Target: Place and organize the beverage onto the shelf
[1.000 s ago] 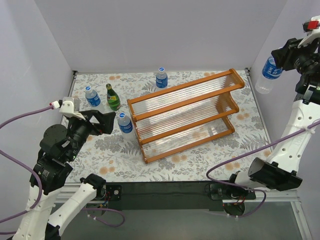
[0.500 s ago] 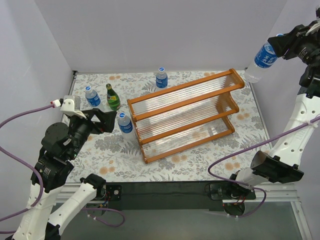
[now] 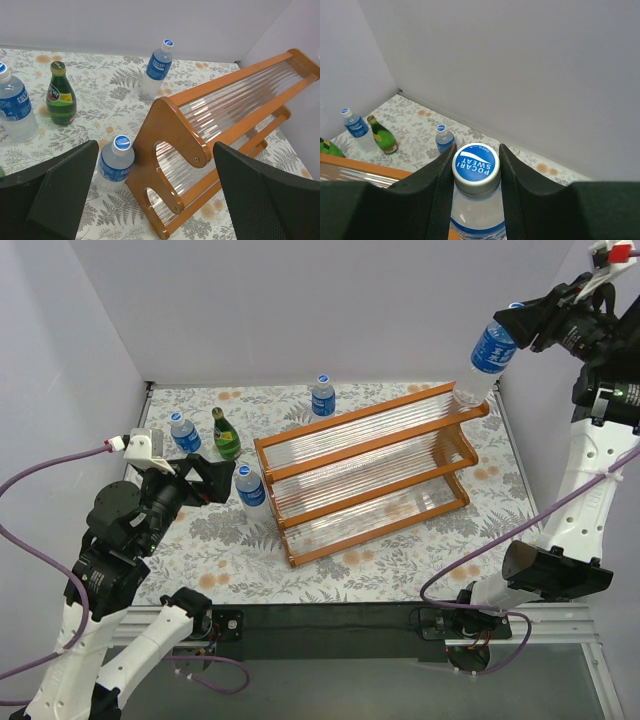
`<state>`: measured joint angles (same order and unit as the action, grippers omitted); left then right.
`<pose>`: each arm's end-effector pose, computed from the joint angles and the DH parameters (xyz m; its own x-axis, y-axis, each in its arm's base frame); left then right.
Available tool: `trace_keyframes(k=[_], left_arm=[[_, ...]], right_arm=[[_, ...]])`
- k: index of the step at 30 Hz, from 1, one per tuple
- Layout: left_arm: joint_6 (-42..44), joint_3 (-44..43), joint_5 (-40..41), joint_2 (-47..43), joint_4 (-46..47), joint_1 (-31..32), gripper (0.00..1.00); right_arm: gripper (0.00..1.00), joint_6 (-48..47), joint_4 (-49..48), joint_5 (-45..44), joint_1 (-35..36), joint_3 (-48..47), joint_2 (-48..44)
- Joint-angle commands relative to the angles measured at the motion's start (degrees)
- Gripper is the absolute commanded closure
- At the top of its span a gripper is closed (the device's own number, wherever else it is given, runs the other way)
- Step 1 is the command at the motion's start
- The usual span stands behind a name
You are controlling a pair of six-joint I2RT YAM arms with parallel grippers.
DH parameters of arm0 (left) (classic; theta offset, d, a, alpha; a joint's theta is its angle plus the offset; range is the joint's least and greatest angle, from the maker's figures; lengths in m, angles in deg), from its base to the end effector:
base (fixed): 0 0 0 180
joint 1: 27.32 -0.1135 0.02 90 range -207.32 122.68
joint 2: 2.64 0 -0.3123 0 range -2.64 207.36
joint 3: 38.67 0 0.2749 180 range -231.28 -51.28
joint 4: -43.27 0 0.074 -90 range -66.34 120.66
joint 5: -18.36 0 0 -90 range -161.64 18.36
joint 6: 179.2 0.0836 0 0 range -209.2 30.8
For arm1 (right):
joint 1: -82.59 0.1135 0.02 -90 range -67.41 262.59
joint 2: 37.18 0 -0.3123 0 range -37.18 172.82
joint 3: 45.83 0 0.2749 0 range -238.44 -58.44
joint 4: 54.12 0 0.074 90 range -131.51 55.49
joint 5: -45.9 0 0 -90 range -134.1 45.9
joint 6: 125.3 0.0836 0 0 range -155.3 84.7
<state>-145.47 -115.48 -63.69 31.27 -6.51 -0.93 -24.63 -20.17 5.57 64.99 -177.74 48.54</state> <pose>0.1107 -0.0420 0.4561 -0.3234 -0.7590 -0.5651 0.0869 0.5708 -0.8165 0.3168 -0.0336 0.6505 0.1033 0.0929 -0.9903 -0.5430 0.8395 0.0221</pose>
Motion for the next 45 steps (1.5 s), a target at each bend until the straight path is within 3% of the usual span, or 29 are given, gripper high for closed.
trace_keyframes(k=[1,10,26,34,45], left_arm=[[-0.8,0.1,-0.4,0.5,1.4,0.2,0.02],[-1.8,-0.2,0.7,0.4,0.7,0.2,0.02],[-2.0,-0.7,1.1,-0.6,-0.4,0.2,0.02],[-1.9,-1.1,0.9,-0.4,-0.4,0.2,0.02],[-2.4,-1.5,0.8,-0.4,-0.6,0.2,0.02]], right_arm=[[0.99,-1.9,-6.3,-2.2,3.9,-1.1,0.1],[0.99,-5.6,-4.5,-4.3,6.0,-0.3,3.2],[0.97,-12.3,0.7,-6.5,6.1,6.9,1.0],[0.50,-12.6,1.0,-7.3,6.1,8.4,1.2],[0.19,-12.7,1.0,-8.6,6.1,7.7,2.2]])
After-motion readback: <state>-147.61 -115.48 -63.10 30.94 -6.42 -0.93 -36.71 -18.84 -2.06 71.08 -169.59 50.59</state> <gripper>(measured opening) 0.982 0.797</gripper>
